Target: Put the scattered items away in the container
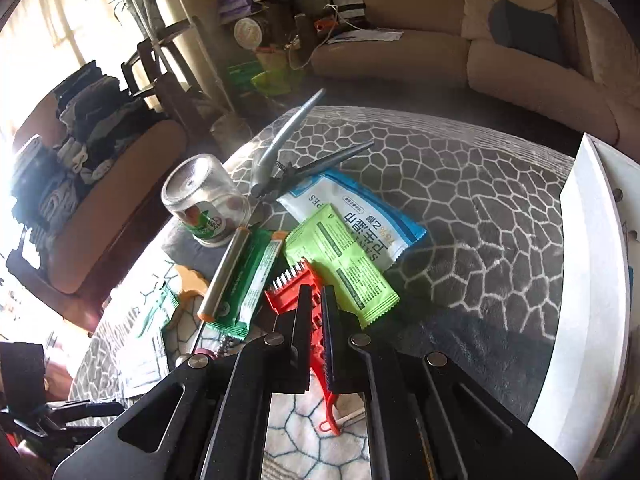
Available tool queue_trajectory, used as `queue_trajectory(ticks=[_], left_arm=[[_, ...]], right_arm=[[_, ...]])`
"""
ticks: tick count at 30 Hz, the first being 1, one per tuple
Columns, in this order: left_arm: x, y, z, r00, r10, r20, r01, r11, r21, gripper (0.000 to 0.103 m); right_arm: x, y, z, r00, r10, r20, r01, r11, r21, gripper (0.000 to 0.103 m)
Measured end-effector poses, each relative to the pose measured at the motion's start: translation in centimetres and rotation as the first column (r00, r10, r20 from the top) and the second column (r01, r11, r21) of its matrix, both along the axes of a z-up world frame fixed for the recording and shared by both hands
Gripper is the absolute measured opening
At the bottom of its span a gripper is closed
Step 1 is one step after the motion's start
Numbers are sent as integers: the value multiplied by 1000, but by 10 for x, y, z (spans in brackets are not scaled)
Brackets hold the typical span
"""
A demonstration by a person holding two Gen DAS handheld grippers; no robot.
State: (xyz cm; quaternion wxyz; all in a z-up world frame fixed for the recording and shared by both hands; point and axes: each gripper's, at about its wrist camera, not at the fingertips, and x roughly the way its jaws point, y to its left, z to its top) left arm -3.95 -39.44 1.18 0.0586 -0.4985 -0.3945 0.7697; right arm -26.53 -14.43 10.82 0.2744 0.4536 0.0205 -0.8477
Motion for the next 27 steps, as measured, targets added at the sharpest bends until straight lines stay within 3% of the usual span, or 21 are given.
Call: queue_trajectory(ticks=[2, 4, 6, 8, 10, 12, 14, 16, 18, 24, 27], left_arm=[[2, 0, 0, 1000, -3, 3, 3, 1000, 1, 95], [3, 0, 0, 1000, -6, 4, 6, 1000, -4, 95], [2, -3, -1, 1000, -3, 3, 3, 1000, 10, 95], [0, -6, -3, 1000, 5, -2, -5, 999, 41, 95], [-4, -6, -4, 1000, 1, -2, -1, 998, 61, 95], [-6, -5, -4, 1000, -13, -3, 13, 998, 57, 95], [-7, -5, -5, 1000, -15, 3, 15, 998, 53, 95], [-7, -6, -7, 1000, -9, 2, 9, 998, 61, 95], [-8, -7, -7, 1000, -5, 2, 5, 998, 62, 95], [-7, -5, -6, 1000, -3, 1, 3, 998, 59, 95], [-8, -6, -7, 1000, -2, -1, 2, 998, 67, 95]], right_arm=[[-16, 15, -12, 994, -83, 72, 87, 995, -55, 10], [-31, 30, -27, 979, -155, 135, 172, 977, -126, 23], [-41, 37, -44, 961, -193, 198, 230, 956, -184, 43], [-47, 37, -59, 952, -195, 236, 251, 938, -240, 45], [-51, 28, -70, 953, -181, 245, 240, 942, -234, 45], [-54, 20, -77, 960, -163, 229, 213, 953, -216, 37], [-57, 16, -78, 964, -141, 225, 191, 957, -219, 18], [-56, 20, -77, 964, -132, 232, 191, 948, -255, 15], [-50, 25, -69, 971, -122, 205, 179, 940, -289, 3], [-25, 20, -19, 993, -76, 87, 99, 953, -288, 2], [5, 9, 10, 1000, -3, -5, 2, 982, -187, 2]])
